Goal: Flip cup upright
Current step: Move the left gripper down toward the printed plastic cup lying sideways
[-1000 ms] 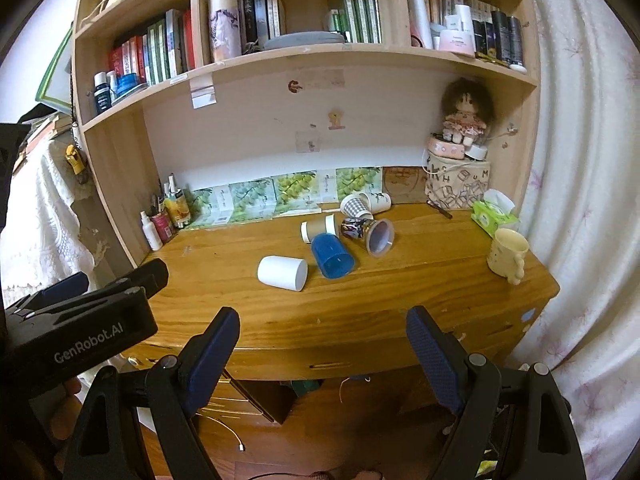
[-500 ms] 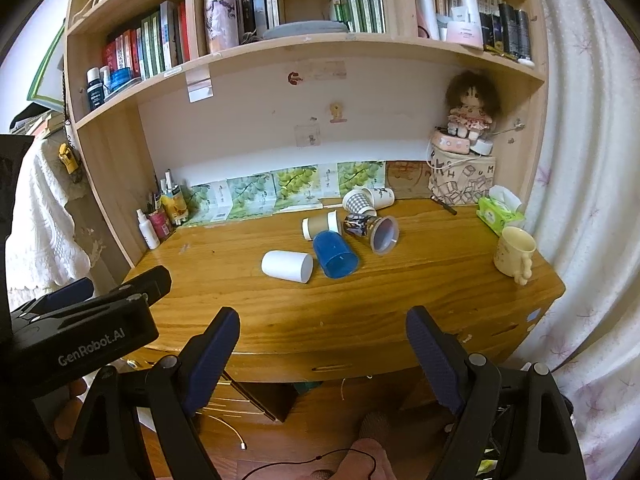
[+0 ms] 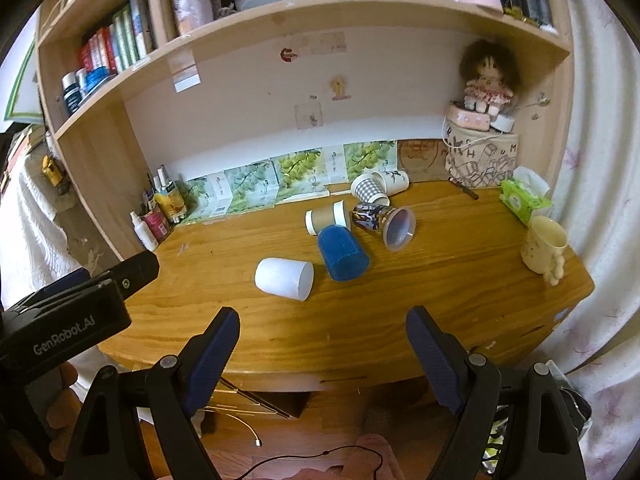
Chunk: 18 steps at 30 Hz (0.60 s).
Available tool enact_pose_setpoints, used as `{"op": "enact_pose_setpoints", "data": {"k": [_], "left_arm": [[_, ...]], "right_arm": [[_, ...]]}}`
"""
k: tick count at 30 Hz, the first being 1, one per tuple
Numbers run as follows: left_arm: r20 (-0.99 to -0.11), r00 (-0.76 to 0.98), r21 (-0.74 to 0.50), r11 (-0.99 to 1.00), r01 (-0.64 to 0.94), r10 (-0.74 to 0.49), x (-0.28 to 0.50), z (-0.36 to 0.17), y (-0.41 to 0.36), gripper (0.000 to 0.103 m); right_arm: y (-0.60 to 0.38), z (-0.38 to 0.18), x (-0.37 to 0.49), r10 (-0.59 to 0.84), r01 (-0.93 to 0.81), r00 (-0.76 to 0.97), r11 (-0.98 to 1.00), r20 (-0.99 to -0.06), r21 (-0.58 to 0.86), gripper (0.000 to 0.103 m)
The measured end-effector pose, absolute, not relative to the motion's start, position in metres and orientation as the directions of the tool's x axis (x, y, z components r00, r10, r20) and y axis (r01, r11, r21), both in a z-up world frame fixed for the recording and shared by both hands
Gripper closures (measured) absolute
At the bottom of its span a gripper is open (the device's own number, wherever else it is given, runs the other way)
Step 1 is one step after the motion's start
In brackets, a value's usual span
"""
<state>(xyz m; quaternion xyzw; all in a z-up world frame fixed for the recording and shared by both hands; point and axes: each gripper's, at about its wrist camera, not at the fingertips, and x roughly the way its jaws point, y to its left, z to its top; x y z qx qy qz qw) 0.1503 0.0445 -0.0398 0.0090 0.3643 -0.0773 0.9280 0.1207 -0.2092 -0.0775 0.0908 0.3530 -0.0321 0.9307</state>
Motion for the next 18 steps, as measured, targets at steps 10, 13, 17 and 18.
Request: {"op": "enact_pose_setpoints", "data": {"k": [10,13,17,18], "left_arm": [[-0.689,0.713,0.056,0.970,0.235,-0.133,0.209,-0.030,-0.010,0.001],[-0.690,0.711,0.085,0.960,0.269,-0.138,0.224,-0.027,-0.029,0.001],[-0.700,0.699,0.117,0.943,0.313,-0.146,0.246,-0.026,-0.051,0.001],[-0.702,0.696,0.125,0.935,0.331,-0.153,0.253,-0.026,-0.058,0.001]], "right_arm": [[-0.253,-0.091,0.196,0.063,0.152,0.693,0.961,-0.718,0.231,0.017],[-0.273,-0.095,0.219,0.091,0.169,0.665,0.949,-0.741,0.268,0.017],[-0.296,-0.102,0.243,0.117,0.184,0.644,0.935,-0.756,0.302,0.017],[-0.302,-0.104,0.250,0.122,0.191,0.634,0.932,-0.763,0.308,0.017]]}}
